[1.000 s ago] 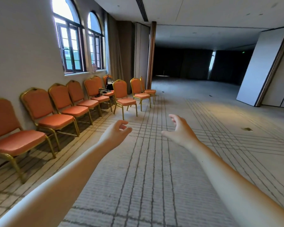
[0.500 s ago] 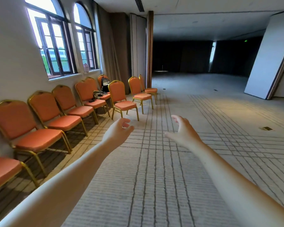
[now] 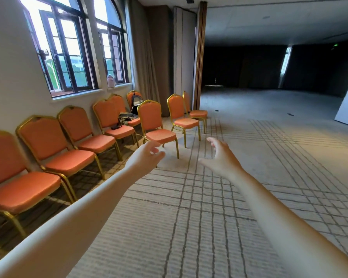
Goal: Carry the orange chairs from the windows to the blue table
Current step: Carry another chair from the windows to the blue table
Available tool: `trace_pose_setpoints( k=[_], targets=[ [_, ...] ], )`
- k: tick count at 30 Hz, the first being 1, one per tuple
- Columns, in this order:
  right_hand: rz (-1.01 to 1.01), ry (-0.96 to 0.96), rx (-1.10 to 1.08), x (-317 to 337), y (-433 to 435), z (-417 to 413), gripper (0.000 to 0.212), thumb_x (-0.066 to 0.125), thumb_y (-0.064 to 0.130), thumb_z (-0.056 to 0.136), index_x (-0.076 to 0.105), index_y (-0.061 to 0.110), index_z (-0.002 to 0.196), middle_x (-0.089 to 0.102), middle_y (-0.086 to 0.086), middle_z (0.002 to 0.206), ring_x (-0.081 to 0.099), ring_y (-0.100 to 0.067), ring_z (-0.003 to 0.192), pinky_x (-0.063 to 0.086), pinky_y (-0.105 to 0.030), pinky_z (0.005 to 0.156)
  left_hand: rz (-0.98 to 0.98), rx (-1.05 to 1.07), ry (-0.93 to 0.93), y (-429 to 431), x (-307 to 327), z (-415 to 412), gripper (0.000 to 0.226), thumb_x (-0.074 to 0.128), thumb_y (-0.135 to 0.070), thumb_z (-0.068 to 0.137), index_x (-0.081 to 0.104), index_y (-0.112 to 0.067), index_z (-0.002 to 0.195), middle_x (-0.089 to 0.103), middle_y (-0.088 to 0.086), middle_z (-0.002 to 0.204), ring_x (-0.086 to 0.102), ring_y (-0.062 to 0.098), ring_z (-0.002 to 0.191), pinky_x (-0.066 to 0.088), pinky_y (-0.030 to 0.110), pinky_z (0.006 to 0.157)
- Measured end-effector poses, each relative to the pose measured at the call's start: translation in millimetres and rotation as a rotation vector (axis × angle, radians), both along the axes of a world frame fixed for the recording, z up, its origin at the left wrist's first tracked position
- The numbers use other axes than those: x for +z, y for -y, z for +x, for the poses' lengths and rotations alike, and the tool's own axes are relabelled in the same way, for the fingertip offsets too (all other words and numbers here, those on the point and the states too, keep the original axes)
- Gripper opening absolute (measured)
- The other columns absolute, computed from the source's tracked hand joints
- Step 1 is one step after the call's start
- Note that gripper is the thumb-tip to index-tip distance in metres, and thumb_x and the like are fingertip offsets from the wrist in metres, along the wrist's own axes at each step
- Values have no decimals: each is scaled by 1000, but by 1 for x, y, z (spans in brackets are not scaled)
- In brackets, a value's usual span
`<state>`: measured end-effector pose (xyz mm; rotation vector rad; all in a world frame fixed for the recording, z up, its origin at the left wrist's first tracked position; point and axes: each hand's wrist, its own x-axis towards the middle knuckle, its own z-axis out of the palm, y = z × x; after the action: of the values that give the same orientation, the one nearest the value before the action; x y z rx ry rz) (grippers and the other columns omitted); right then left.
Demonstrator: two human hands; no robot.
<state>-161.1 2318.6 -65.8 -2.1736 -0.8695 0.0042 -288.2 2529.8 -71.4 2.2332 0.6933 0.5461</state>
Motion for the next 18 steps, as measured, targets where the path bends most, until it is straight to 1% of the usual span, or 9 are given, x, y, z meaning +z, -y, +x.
trace_pose_setpoints(
  k=[1, 3, 6, 9, 10, 11, 13, 16, 18],
  targets=[
    [-12, -9, 12, 0, -15, 23, 80, 72, 37, 81, 32, 28, 149, 34, -3, 151, 40, -21, 135, 41, -34, 95, -5, 2, -10, -15, -3, 24, 47, 60, -47, 87, 51, -30, 130, 57, -11, 116, 57, 3, 93, 52, 30, 82],
    [-22, -7, 19, -2, -41, 64, 79, 72, 37, 81, 32, 29, 149, 34, -3, 151, 41, -21, 134, 40, -33, 92, -9, 6, -10, -42, -7, 66, 46, 60, -46, 87, 52, -29, 129, 58, -9, 116, 57, 5, 95, 51, 31, 84],
    [-32, -8, 18, -10, -84, 138, 79, 71, 37, 81, 32, 28, 149, 33, -3, 152, 39, -21, 136, 40, -34, 95, -56, -1, 1, -88, -20, 141, 45, 61, -45, 88, 53, -27, 128, 59, -9, 114, 57, 6, 97, 49, 29, 84],
    [-36, 0, 15, -16, -132, 214, 79, 71, 36, 82, 31, 28, 150, 33, -3, 153, 38, -21, 137, 41, -37, 100, -65, -33, 9, -143, -29, 219, 41, 62, -42, 88, 56, -25, 125, 61, -7, 113, 59, 10, 100, 51, 36, 89],
    [-44, -1, 12, -16, -140, 225, 79, 71, 36, 83, 31, 28, 150, 33, -3, 153, 38, -21, 137, 41, -38, 101, -57, -36, 6, -154, -29, 232, 40, 62, -42, 89, 56, -25, 125, 62, -6, 113, 59, 11, 101, 52, 36, 89],
    [-42, -2, 12, -17, -164, 258, 79, 72, 36, 82, 31, 27, 150, 32, -3, 153, 37, -21, 138, 41, -38, 103, -62, -44, 15, -179, -30, 267, 40, 62, -41, 89, 55, -25, 126, 62, -6, 114, 59, 11, 101, 52, 34, 87],
    [-47, 7, -2, -16, -203, 311, 79, 72, 35, 82, 32, 26, 150, 32, -4, 153, 36, -20, 139, 40, -39, 105, -55, -35, 24, -222, -24, 327, 40, 61, -42, 89, 54, -27, 126, 60, -7, 114, 58, 9, 100, 49, 28, 78],
    [-61, 12, -6, -11, -253, 383, 78, 73, 36, 82, 34, 26, 149, 34, -4, 151, 38, -19, 138, 39, -35, 103, -76, -35, 58, -271, -16, 406, 31, 61, -46, 86, 54, -35, 115, 59, -14, 103, 57, 1, 90, 45, 23, 66],
    [-67, 1, -11, -13, -284, 429, 77, 73, 36, 81, 35, 26, 148, 34, -4, 151, 38, -19, 137, 39, -36, 103, -89, -44, 59, -301, -19, 455, 28, 62, -49, 85, 50, -39, 108, 57, -21, 96, 57, -1, 89, 47, 24, 69]
  ],
)
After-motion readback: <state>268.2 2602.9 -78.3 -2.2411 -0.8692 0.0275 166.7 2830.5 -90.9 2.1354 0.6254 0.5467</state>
